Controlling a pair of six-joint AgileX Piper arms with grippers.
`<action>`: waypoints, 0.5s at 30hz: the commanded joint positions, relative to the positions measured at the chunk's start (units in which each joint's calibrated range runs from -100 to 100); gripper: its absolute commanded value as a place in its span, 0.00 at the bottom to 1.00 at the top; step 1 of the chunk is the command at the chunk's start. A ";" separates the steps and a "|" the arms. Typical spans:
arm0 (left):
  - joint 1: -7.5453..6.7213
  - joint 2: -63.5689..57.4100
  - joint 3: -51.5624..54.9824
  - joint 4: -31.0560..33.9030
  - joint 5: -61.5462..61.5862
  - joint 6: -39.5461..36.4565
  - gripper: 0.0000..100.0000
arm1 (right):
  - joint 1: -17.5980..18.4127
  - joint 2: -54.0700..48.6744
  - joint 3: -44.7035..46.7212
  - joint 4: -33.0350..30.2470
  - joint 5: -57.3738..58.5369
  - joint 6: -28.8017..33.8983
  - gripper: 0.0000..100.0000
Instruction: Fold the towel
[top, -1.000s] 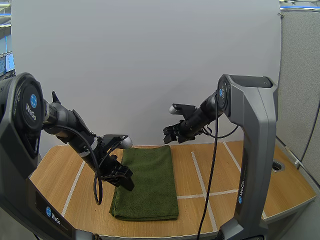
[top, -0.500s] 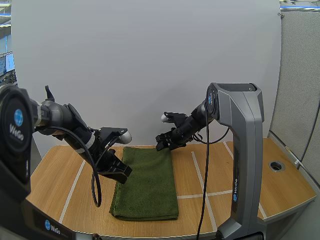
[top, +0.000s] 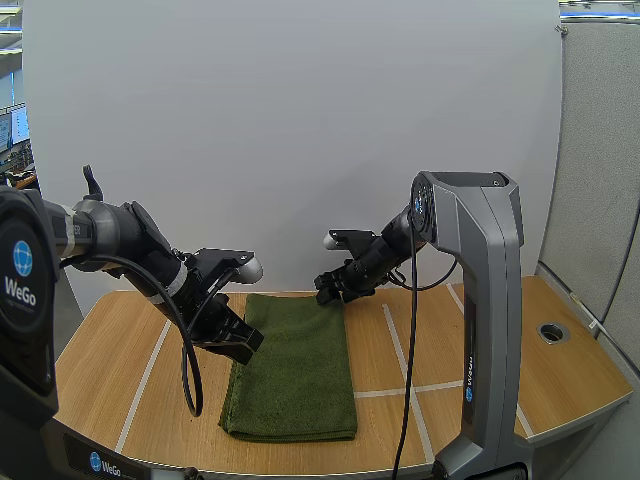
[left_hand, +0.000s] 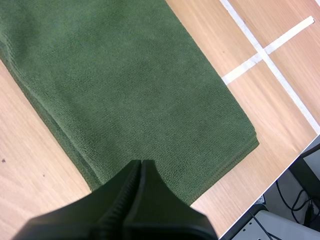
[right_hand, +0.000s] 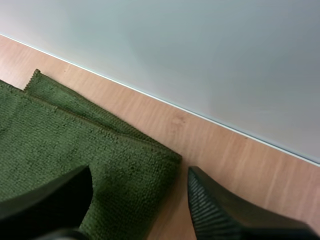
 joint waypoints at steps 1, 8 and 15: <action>0.13 -0.60 0.19 -0.44 1.41 -0.41 0.00 | 0.13 -0.37 -0.15 -0.39 2.37 0.26 0.79; 0.13 -0.60 0.19 -0.44 1.41 -0.41 0.00 | 0.13 -0.37 -0.15 -0.27 4.63 0.26 0.33; 0.13 -0.60 0.19 -0.44 1.76 -0.76 0.00 | 0.05 -0.37 -0.15 -1.64 4.63 0.26 0.00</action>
